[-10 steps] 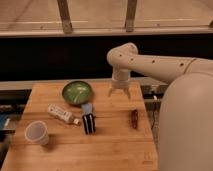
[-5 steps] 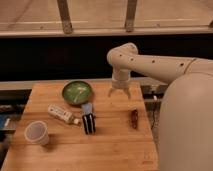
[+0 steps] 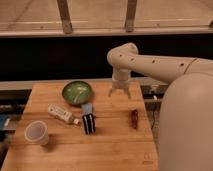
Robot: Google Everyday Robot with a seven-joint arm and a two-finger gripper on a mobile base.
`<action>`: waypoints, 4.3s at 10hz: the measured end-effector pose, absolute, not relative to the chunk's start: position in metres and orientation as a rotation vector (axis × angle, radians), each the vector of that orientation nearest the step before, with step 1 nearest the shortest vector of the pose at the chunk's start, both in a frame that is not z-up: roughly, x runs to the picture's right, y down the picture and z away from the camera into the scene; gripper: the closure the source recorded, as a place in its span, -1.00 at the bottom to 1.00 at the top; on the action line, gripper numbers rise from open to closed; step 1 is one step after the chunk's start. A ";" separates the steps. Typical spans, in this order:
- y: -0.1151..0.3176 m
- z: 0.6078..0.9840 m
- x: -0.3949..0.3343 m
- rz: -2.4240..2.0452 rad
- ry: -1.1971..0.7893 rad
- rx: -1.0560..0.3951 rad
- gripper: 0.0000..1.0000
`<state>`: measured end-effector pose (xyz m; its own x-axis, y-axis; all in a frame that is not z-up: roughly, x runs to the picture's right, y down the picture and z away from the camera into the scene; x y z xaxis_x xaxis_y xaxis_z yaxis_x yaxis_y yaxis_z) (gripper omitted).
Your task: Knock the eraser over
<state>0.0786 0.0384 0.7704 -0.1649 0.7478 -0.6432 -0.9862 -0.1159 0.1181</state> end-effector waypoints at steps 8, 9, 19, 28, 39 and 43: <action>0.038 0.770 0.079 1.650 0.625 -0.510 0.70; 0.038 0.770 0.079 1.650 0.625 -0.510 0.86; 0.126 0.753 0.021 1.462 0.698 -0.534 1.00; 0.141 0.757 -0.063 1.242 0.676 -0.706 1.00; 0.124 0.713 -0.097 1.275 0.526 -0.763 1.00; 0.081 0.736 -0.047 1.410 0.541 -0.650 0.88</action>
